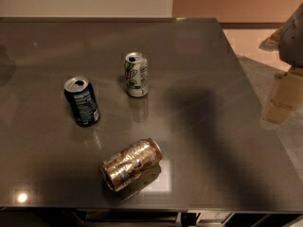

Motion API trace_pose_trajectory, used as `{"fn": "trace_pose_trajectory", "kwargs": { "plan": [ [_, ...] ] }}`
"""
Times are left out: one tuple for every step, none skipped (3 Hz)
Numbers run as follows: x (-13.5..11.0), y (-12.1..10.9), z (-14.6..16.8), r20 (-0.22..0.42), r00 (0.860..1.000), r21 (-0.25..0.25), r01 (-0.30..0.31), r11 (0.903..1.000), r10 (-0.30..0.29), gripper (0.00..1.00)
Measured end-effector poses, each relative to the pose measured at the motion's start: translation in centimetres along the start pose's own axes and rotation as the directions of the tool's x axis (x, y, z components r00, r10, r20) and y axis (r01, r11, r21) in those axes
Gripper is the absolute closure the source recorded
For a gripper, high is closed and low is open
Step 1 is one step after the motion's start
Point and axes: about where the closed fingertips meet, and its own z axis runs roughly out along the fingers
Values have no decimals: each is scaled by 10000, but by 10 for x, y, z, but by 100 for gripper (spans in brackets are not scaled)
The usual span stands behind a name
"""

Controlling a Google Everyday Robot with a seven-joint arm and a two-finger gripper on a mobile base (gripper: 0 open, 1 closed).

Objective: Place orange can upright

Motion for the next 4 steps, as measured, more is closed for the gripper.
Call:
{"fn": "trace_pose_trajectory", "kwargs": {
  "plan": [
    [0, 0, 0, 1, 10000, 2, 0, 10000, 0, 0],
    [-4, -5, 3, 88, 9999, -87, -59, 9999, 59, 0],
    [-15, -13, 20, 265, 9989, -426, -369, 9984, 381, 0],
    [-33, -15, 47, 441, 9974, -993, -532, 9936, 578, 0]
  ]
}}
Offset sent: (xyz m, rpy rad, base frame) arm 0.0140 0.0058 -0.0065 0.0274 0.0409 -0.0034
